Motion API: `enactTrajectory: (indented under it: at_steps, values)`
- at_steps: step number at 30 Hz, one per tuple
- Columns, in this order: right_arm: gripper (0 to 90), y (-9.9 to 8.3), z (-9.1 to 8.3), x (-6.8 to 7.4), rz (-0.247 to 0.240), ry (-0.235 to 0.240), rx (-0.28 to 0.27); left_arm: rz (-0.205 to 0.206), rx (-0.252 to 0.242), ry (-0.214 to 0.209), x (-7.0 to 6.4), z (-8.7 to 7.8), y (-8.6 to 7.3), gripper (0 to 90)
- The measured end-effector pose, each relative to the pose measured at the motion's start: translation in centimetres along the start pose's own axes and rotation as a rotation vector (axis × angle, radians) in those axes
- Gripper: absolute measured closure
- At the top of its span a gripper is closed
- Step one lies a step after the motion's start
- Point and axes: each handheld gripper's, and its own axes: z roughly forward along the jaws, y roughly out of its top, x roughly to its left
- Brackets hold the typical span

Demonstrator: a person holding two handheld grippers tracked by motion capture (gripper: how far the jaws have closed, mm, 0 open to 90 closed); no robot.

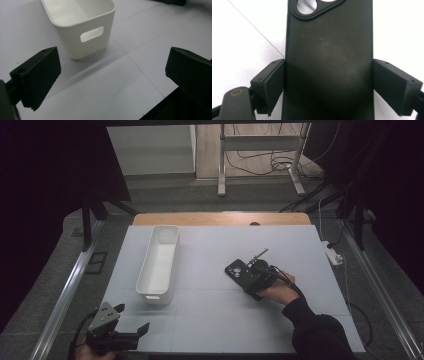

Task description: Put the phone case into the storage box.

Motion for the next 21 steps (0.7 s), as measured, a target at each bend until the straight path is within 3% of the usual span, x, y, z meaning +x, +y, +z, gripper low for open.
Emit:
enactTrajectory:
  at_steps: [6,15,21]
  values:
    - [14.5,-0.2,-0.2,0.1,-0.007,0.005,-0.010,0.027,0.014,0.007,-0.3,0.1,0.1,0.0]
    - [14.5,-0.6,-1.5,0.2,0.021,0.044,-0.080,0.023,0.000,0.008,-0.2,0.0,0.1,0.0]
    - [14.5,-0.8,-2.2,0.3,0.016,0.058,-0.105,0.011,-0.005,-0.021,-0.4,0.1,0.3,0.0]
